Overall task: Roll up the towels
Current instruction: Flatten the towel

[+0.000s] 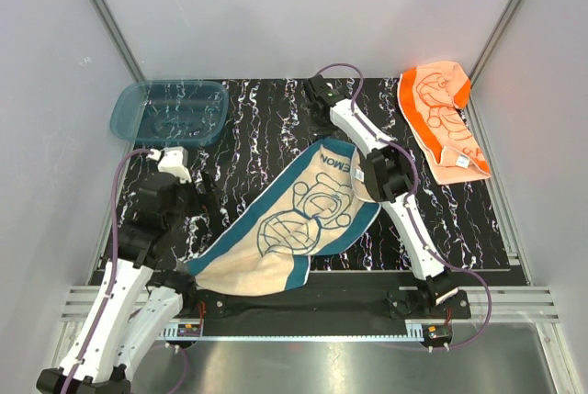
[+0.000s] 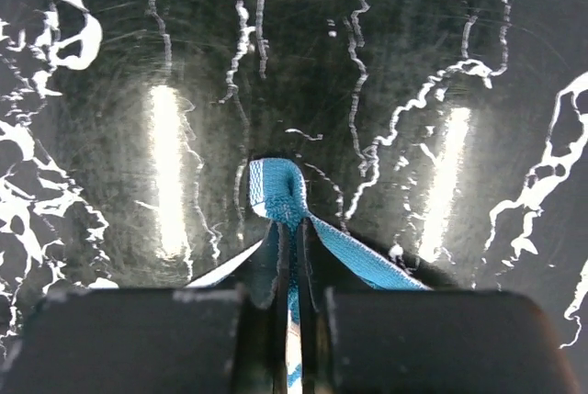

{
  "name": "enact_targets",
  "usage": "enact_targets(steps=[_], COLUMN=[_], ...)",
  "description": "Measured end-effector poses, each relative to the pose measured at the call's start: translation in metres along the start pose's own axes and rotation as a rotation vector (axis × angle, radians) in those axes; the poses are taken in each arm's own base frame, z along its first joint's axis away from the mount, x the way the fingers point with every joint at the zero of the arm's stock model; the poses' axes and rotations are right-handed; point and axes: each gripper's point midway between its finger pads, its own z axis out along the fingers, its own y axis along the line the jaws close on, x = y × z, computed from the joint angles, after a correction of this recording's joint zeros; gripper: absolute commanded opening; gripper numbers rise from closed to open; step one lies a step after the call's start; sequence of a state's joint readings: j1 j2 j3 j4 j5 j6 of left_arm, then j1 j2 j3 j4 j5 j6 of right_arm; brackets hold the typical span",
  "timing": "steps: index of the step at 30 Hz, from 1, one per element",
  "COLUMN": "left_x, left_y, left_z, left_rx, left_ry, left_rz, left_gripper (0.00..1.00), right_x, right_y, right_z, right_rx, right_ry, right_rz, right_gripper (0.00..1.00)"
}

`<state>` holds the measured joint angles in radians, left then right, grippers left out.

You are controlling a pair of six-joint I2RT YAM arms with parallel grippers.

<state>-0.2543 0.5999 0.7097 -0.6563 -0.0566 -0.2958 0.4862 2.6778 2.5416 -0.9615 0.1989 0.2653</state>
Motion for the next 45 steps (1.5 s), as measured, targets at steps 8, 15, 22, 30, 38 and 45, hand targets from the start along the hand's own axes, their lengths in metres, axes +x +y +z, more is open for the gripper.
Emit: enact_targets(steps=[8,15,22,30,38,45], left_x=[0.013,0.046,0.058,0.061,0.084,0.114], left_y=[0.003,0.003,0.003,0.028,0.058,0.076], left_z=[0.016,0.045,0.065,0.062,0.059,0.067], left_rx=[-0.029,-0.083,-0.144,-0.324,-0.459,-0.527], left_ry=[0.090,0.279,0.351,0.308,0.309,0.344], left_rz=[0.003,-0.025,-0.096,-0.216,-0.316,-0.380], left_gripper=[0.99,0.99,0.99,0.99,0.99,0.95], right_x=[0.023,0.080,0.106,0.107,0.103,0.103], right_y=[-0.098,-0.235,-0.224,-0.221,-0.203,-0.196], right_z=[-0.011,-0.041,-0.053,-0.060,-0.062,-0.062], right_rx=[0.116,0.316,0.304,0.264,0.159,0.120], right_ry=[0.081,0.181,0.200,0.186,0.180,0.187], right_rz=[0.144,0.336,0.313,0.336,0.360,0.366], right_gripper=[0.00,0.00,0.00,0.00,0.00,0.00])
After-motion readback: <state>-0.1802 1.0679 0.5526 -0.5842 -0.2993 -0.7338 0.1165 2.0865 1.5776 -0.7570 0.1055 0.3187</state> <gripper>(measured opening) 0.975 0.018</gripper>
